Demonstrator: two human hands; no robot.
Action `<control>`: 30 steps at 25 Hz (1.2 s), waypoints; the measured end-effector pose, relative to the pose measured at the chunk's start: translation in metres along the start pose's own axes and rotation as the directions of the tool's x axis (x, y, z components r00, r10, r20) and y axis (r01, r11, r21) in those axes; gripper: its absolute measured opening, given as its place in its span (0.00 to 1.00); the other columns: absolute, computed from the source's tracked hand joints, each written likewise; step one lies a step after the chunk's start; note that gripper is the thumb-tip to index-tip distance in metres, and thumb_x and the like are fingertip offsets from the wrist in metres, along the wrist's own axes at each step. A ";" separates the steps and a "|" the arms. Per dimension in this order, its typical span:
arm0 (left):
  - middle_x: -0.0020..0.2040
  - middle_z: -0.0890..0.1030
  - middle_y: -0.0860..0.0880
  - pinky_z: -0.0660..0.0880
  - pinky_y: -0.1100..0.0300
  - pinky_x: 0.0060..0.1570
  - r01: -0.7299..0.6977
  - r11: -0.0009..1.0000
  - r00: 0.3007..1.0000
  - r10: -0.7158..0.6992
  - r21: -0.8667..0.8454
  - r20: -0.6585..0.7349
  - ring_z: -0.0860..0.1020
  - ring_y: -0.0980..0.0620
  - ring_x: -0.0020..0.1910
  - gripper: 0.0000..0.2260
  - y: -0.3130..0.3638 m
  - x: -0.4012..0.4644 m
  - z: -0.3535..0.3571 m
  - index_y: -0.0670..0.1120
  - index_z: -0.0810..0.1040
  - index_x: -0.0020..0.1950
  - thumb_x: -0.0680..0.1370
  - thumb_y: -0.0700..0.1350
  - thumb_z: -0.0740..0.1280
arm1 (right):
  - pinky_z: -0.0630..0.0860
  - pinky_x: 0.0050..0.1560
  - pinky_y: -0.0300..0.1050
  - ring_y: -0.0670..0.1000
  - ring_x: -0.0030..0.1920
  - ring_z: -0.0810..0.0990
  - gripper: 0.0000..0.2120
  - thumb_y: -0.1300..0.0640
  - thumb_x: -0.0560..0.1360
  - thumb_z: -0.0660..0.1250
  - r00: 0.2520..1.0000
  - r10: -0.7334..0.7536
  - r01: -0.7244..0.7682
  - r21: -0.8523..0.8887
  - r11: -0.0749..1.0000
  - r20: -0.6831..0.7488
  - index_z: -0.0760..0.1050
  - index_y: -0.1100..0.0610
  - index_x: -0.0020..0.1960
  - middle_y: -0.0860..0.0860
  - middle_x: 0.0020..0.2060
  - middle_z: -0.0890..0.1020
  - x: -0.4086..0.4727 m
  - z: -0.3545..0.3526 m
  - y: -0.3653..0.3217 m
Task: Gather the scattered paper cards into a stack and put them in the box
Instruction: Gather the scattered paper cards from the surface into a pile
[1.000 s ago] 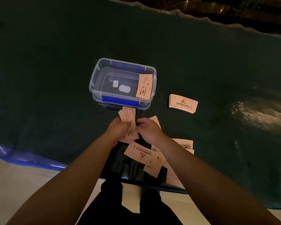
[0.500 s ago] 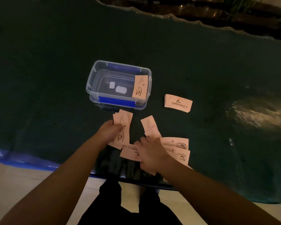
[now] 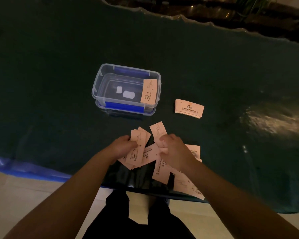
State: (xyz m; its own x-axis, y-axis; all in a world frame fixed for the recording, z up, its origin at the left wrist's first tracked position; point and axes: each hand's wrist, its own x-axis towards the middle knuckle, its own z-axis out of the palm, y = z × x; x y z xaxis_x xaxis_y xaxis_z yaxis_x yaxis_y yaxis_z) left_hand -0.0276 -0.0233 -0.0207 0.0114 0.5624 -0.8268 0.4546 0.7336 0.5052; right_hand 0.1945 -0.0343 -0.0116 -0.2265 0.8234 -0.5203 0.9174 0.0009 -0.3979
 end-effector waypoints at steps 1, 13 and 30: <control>0.60 0.84 0.45 0.80 0.50 0.51 0.005 1.000 1.000 -0.005 0.008 0.007 0.83 0.45 0.56 0.16 0.001 0.000 0.002 0.47 0.75 0.72 0.84 0.46 0.64 | 0.79 0.59 0.46 0.51 0.63 0.78 0.21 0.55 0.80 0.72 0.995 0.088 -0.084 0.091 0.992 -0.050 0.74 0.51 0.72 0.50 0.67 0.77 -0.007 0.002 0.006; 0.55 0.83 0.46 0.81 0.44 0.60 0.075 0.996 0.997 -0.075 0.042 -0.008 0.83 0.46 0.54 0.16 0.002 0.006 0.040 0.45 0.69 0.71 0.84 0.47 0.61 | 0.86 0.52 0.58 0.56 0.49 0.85 0.06 0.63 0.81 0.65 0.867 0.485 -0.447 0.609 0.655 0.115 0.76 0.52 0.53 0.53 0.50 0.83 -0.039 0.069 0.023; 0.66 0.78 0.43 0.81 0.44 0.58 -0.038 0.977 0.995 0.056 0.211 -0.081 0.80 0.43 0.60 0.20 -0.007 -0.012 0.075 0.46 0.68 0.73 0.82 0.49 0.63 | 0.88 0.53 0.53 0.53 0.51 0.88 0.18 0.63 0.83 0.63 0.938 0.346 -0.197 0.843 0.501 0.014 0.82 0.42 0.47 0.47 0.46 0.88 -0.049 0.059 -0.017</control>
State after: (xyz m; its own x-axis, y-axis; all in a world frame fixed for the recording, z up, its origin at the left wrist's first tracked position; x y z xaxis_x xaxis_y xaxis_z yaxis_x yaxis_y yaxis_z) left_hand 0.0358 -0.0644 -0.0326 -0.0354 0.6319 -0.7743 0.6315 0.6146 0.4727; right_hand 0.1712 -0.1081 -0.0235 0.1009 0.7648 -0.6363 0.2289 -0.6402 -0.7333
